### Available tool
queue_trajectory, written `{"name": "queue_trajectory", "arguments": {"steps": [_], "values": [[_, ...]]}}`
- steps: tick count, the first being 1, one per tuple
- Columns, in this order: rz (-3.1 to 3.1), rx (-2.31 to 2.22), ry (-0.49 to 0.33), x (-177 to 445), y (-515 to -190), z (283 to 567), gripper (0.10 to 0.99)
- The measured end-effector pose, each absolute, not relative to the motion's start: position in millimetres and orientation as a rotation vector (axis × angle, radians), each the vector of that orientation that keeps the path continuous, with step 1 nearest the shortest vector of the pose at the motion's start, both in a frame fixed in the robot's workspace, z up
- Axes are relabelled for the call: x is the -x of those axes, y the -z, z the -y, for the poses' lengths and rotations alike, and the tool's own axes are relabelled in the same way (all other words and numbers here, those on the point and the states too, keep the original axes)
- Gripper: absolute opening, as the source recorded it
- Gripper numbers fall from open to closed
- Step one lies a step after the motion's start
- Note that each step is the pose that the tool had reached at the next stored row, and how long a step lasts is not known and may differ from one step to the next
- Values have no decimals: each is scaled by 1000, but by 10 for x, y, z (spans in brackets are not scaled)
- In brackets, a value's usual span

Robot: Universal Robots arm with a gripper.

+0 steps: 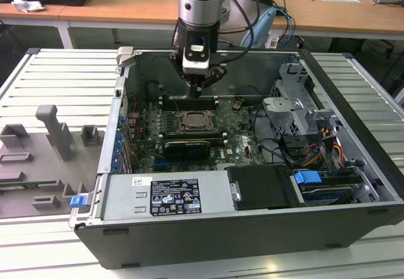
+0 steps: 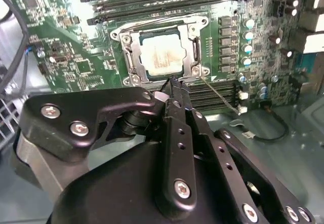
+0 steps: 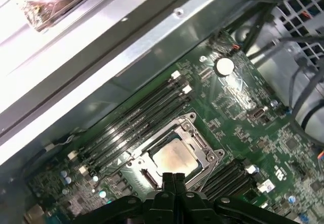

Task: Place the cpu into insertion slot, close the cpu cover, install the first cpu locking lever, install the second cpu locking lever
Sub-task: 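Install the first cpu locking lever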

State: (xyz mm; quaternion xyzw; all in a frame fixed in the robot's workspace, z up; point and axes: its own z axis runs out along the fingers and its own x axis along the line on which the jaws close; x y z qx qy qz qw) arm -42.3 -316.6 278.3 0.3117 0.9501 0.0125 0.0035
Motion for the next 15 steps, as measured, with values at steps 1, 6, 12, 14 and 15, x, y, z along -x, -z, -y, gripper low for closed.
{"name": "queue_trajectory", "arguments": {"steps": [1, 6, 12, 14, 15], "values": [[-2987, -950, -39, 423, -2782, 3166, 106], [-3034, -792, -39, 423, -2780, 3166, 106], [-3054, -714, -40, 423, -2780, 3166, 106], [-3056, -705, -40, 423, -2780, 3166, 106], [-3059, -696, -40, 423, -2780, 3166, 106]]}}
